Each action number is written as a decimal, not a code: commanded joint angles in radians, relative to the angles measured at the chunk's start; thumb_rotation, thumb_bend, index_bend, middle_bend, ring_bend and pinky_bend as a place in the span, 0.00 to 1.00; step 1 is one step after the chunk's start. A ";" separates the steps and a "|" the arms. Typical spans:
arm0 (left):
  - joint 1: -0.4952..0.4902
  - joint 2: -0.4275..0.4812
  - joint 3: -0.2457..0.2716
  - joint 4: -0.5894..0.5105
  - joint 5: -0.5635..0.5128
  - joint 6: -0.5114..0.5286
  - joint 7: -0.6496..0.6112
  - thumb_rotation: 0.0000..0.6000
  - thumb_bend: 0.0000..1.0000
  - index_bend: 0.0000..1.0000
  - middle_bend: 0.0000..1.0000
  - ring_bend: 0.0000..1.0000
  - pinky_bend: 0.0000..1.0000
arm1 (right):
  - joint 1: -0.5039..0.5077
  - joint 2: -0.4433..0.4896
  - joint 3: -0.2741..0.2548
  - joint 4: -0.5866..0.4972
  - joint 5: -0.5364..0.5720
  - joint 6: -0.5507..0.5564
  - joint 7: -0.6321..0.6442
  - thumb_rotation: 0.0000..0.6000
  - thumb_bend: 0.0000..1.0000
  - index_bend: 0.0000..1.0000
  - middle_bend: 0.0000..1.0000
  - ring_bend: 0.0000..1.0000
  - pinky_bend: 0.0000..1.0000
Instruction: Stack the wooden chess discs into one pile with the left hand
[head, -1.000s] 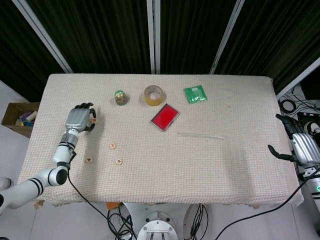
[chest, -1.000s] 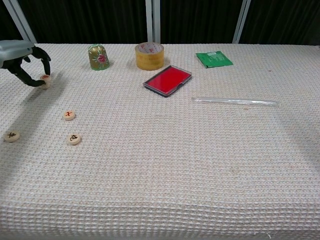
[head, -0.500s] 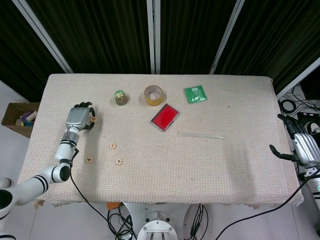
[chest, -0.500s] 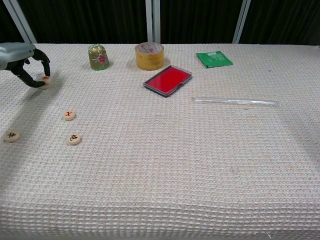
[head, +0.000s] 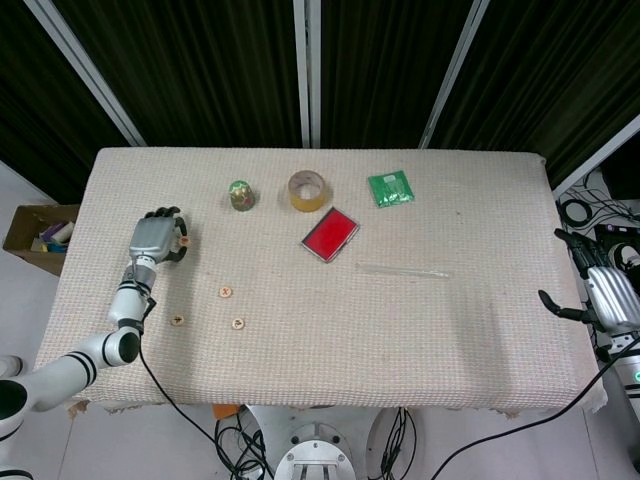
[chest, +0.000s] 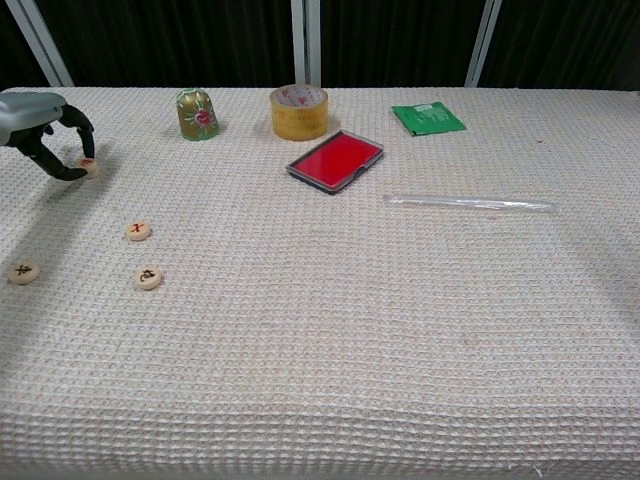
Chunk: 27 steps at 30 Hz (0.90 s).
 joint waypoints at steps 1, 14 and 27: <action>0.000 0.000 -0.001 0.000 -0.001 0.002 -0.001 1.00 0.32 0.44 0.15 0.11 0.18 | -0.001 0.001 0.001 -0.001 0.000 0.001 0.000 1.00 0.26 0.00 0.10 0.00 0.00; -0.005 0.007 -0.001 -0.008 -0.016 0.007 0.022 1.00 0.29 0.42 0.14 0.11 0.18 | -0.006 0.002 0.003 -0.001 0.000 -0.001 0.005 1.00 0.26 0.00 0.10 0.00 0.00; 0.142 0.205 0.045 -0.361 0.175 0.256 -0.089 1.00 0.28 0.34 0.12 0.11 0.18 | -0.020 0.001 0.004 0.011 -0.007 0.020 0.026 1.00 0.26 0.00 0.10 0.00 0.00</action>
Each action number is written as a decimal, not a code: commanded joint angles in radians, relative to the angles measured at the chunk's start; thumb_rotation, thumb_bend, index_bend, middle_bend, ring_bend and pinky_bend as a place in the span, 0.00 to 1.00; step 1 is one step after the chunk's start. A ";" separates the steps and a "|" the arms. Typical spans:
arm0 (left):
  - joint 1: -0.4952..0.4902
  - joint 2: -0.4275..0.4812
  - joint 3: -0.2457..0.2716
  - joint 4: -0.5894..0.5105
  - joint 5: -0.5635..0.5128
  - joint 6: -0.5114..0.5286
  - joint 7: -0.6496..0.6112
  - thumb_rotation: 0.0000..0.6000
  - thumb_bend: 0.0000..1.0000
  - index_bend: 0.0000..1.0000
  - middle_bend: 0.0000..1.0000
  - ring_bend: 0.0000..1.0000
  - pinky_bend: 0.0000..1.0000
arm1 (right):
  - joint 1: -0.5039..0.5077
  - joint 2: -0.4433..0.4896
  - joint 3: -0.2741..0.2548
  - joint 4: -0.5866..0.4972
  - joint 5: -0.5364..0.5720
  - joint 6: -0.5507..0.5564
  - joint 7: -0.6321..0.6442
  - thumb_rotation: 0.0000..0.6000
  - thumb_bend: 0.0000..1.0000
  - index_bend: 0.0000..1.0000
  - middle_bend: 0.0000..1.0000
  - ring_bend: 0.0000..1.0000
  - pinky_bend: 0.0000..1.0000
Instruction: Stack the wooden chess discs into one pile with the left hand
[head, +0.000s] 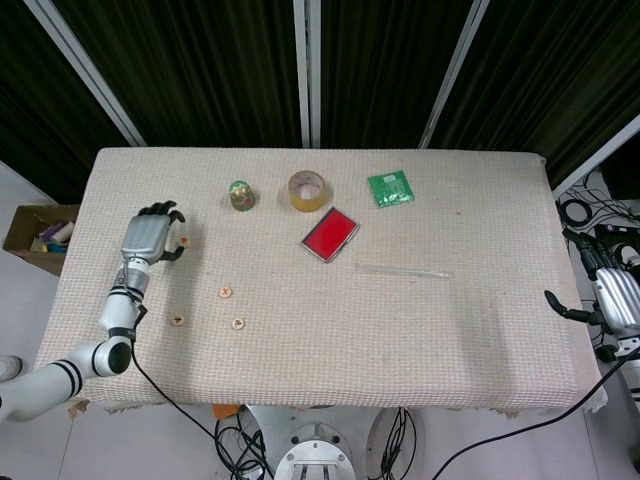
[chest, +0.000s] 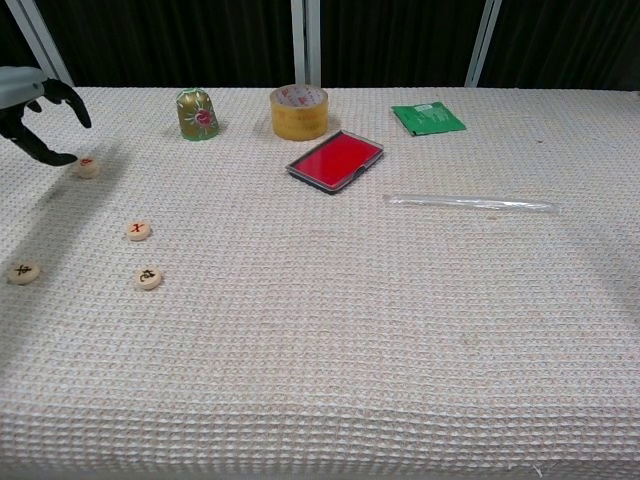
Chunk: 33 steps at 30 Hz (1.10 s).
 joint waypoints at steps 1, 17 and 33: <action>0.106 0.139 0.054 -0.222 0.130 0.130 -0.075 1.00 0.28 0.35 0.12 0.11 0.18 | -0.001 -0.004 -0.002 0.006 -0.006 0.001 0.005 1.00 0.26 0.00 0.10 0.00 0.00; 0.262 0.249 0.260 -0.493 0.313 0.201 -0.042 1.00 0.28 0.43 0.12 0.11 0.18 | 0.002 -0.016 -0.007 0.014 -0.034 0.015 0.013 1.00 0.26 0.00 0.10 0.00 0.00; 0.273 0.160 0.236 -0.409 0.234 0.176 0.017 1.00 0.31 0.41 0.12 0.11 0.18 | -0.003 -0.013 -0.008 0.010 -0.034 0.025 0.013 1.00 0.26 0.00 0.10 0.00 0.00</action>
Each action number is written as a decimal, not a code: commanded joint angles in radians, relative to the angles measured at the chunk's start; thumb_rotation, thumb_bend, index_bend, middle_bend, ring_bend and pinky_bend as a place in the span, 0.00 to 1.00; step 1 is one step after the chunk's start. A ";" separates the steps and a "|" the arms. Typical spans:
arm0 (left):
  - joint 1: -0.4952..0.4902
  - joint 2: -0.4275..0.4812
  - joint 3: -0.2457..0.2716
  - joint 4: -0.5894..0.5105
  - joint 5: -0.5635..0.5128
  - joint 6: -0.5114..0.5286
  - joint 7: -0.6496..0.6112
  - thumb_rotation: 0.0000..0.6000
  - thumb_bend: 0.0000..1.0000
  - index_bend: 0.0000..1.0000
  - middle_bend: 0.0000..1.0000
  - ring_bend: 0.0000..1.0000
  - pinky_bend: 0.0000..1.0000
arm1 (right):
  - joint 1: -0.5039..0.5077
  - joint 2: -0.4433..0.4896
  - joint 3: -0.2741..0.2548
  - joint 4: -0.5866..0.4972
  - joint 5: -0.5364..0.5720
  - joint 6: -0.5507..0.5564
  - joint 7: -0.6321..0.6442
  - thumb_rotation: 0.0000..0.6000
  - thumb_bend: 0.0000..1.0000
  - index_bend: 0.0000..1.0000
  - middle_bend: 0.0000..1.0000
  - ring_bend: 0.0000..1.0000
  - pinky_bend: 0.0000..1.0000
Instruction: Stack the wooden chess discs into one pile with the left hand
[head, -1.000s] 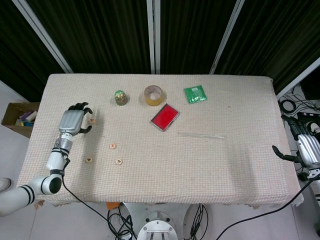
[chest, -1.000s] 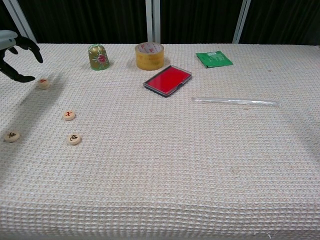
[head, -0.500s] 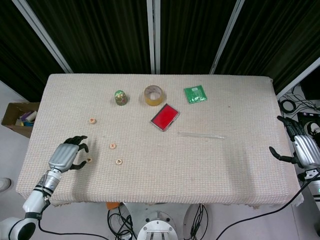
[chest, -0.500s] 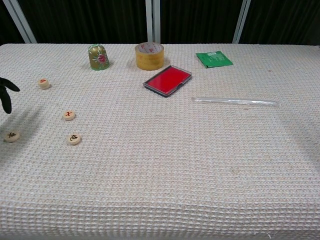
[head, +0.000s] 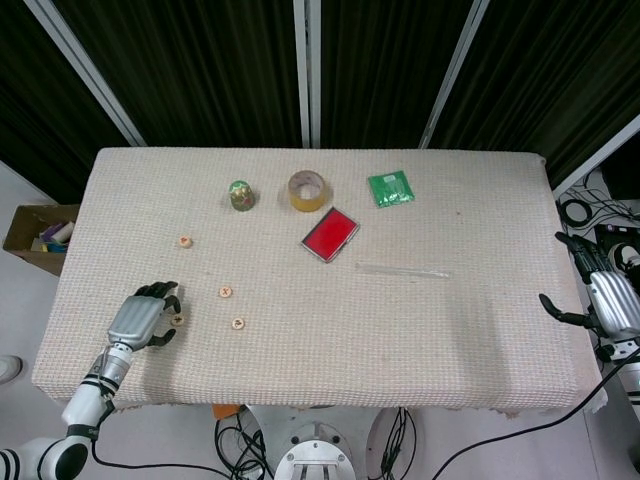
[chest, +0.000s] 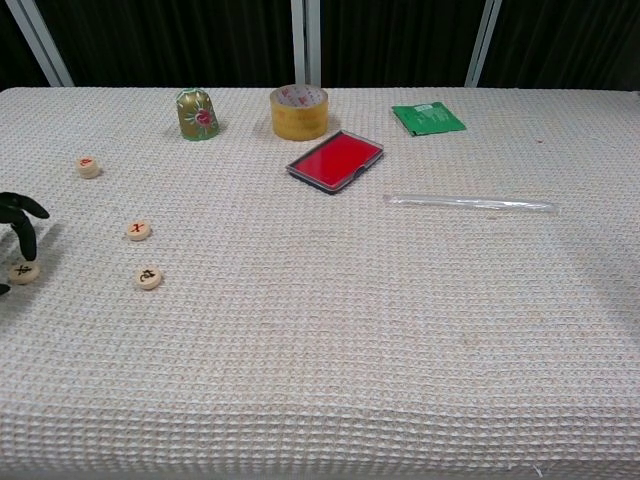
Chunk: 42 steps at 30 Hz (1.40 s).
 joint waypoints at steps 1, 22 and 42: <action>0.001 -0.005 -0.005 0.005 -0.006 -0.009 -0.011 1.00 0.31 0.41 0.12 0.11 0.18 | 0.001 0.000 0.000 -0.001 0.001 -0.001 0.000 1.00 0.26 0.00 0.10 0.00 0.00; 0.002 -0.037 -0.028 0.032 -0.002 -0.009 -0.024 1.00 0.39 0.52 0.13 0.11 0.18 | -0.007 0.005 0.001 -0.006 0.005 0.007 -0.002 1.00 0.26 0.00 0.10 0.00 0.00; -0.241 -0.063 -0.246 0.228 -0.202 -0.220 -0.004 1.00 0.41 0.52 0.13 0.11 0.18 | -0.011 0.007 0.003 -0.017 0.009 0.009 -0.013 1.00 0.26 0.00 0.10 0.00 0.00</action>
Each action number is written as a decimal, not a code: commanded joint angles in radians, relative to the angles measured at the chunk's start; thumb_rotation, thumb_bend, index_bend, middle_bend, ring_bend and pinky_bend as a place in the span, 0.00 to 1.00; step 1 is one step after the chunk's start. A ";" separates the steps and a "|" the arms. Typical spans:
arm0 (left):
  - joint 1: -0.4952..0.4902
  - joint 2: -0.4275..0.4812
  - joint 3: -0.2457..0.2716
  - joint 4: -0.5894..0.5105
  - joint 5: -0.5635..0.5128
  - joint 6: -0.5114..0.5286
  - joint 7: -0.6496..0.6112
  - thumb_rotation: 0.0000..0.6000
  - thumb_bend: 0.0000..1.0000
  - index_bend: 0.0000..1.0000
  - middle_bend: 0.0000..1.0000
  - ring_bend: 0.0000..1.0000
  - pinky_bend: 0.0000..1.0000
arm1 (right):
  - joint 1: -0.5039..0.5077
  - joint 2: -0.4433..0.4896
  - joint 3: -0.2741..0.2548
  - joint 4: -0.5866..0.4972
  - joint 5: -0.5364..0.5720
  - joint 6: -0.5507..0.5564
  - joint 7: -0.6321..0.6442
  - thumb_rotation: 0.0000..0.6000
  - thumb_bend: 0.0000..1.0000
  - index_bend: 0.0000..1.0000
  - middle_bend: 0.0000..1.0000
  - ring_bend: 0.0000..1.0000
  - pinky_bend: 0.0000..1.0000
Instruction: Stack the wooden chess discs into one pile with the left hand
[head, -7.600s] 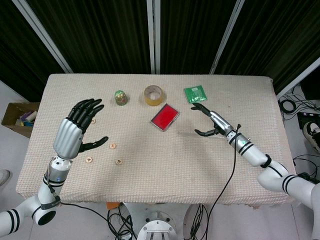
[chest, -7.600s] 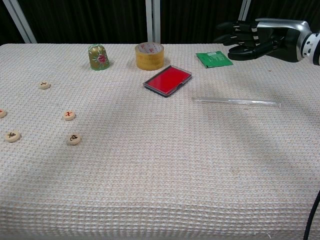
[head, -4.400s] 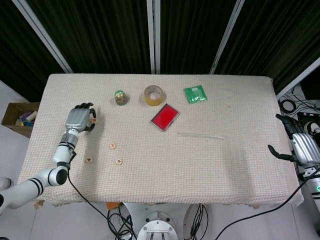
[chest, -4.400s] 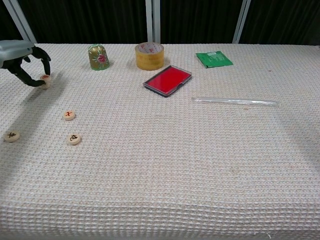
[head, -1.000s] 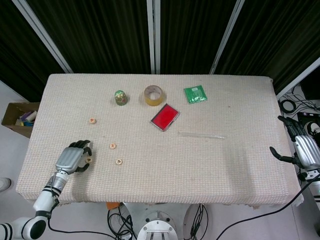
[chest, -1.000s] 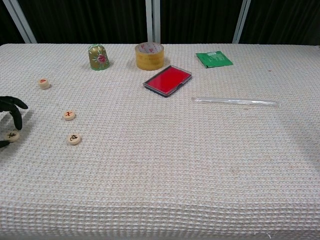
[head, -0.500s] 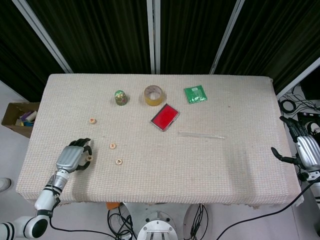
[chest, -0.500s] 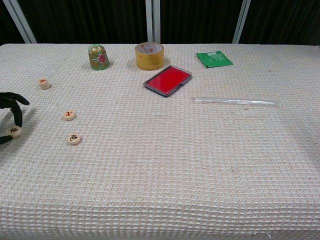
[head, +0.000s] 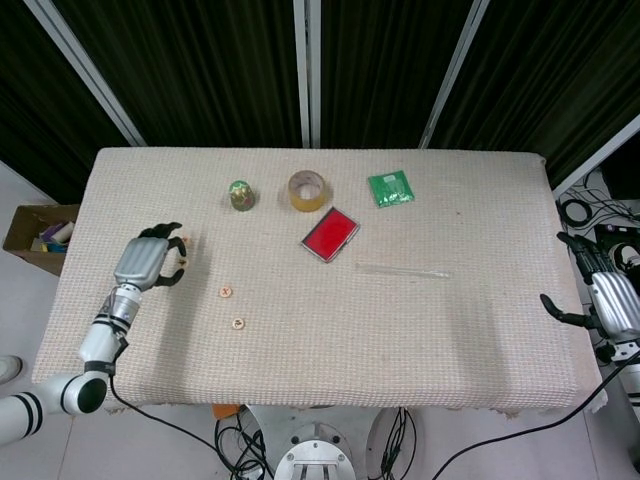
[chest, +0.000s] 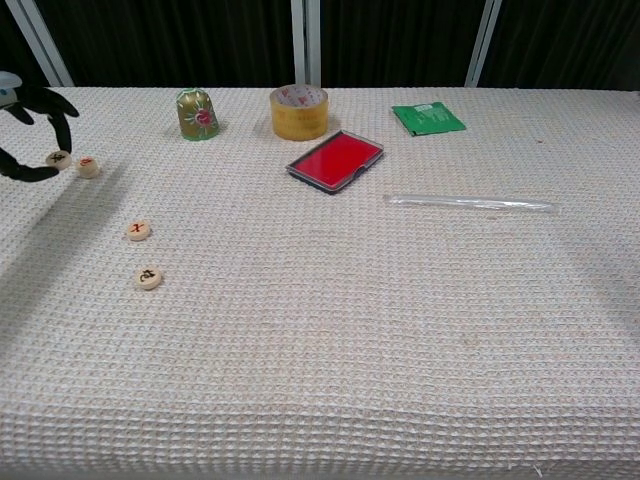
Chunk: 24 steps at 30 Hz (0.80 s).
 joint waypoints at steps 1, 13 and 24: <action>-0.074 -0.053 -0.029 0.093 -0.083 -0.076 0.058 1.00 0.41 0.52 0.13 0.11 0.18 | -0.004 0.002 0.000 -0.001 0.004 0.001 0.000 1.00 0.26 0.00 0.10 0.00 0.00; -0.151 -0.142 -0.031 0.271 -0.230 -0.160 0.109 1.00 0.41 0.51 0.13 0.11 0.18 | -0.010 0.005 0.003 0.002 0.019 -0.005 0.000 1.00 0.26 0.00 0.10 0.00 0.00; -0.176 -0.157 -0.026 0.329 -0.311 -0.182 0.137 1.00 0.41 0.49 0.13 0.11 0.18 | -0.012 0.002 0.004 0.008 0.022 -0.008 0.004 1.00 0.26 0.00 0.10 0.00 0.00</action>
